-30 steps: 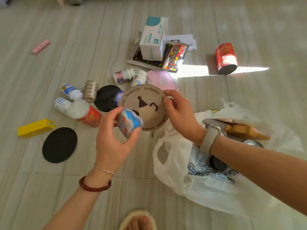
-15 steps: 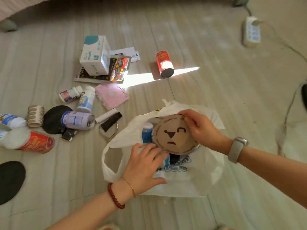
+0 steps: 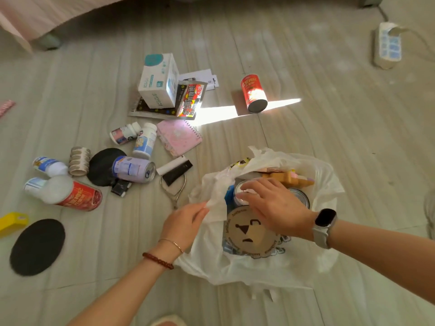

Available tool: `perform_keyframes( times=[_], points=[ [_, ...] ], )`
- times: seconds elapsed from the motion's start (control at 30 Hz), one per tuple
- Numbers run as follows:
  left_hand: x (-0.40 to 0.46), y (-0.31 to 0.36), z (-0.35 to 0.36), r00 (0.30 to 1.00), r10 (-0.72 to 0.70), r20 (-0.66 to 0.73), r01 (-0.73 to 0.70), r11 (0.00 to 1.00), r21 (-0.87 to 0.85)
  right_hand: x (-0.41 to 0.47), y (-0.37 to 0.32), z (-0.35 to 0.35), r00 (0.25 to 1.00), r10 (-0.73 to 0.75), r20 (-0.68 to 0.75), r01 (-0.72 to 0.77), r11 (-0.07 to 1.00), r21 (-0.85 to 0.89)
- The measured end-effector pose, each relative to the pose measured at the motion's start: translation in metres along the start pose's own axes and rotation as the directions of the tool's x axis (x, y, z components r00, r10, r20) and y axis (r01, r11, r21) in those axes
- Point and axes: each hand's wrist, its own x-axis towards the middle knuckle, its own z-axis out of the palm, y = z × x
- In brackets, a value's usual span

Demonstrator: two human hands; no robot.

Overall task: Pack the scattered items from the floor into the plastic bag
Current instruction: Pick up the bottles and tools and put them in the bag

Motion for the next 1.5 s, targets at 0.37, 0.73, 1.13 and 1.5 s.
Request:
perform_keyframes(
  times=[0.37, 0.73, 1.13, 1.5],
  points=[
    [0.032, -0.080, -0.050, 0.875, 0.065, -0.480, 0.065, 0.966, 0.250, 0.168, -0.038, 0.028, 0.977, 0.052, 0.206, -0.070, 0.994, 0.083],
    [0.132, -0.083, -0.059, 0.999, 0.037, -0.018, -0.013, 0.690, 0.723, 0.189, -0.026, 0.080, 0.915, 0.265, 0.305, -0.234, 0.963, -0.133],
    [0.094, -0.039, -0.075, 0.889, -0.077, -0.452, -0.056, 0.961, -0.273, 0.156, -0.008, 0.000, 0.903, 0.427, -0.056, -0.307, 0.729, 0.611],
    [0.035, 0.067, -0.033, 0.859, 0.422, -0.289, -0.467, 0.878, -0.105, 0.019, 0.045, -0.047, 0.791, 0.602, -0.107, -0.391, 0.632, 0.669]
  ],
)
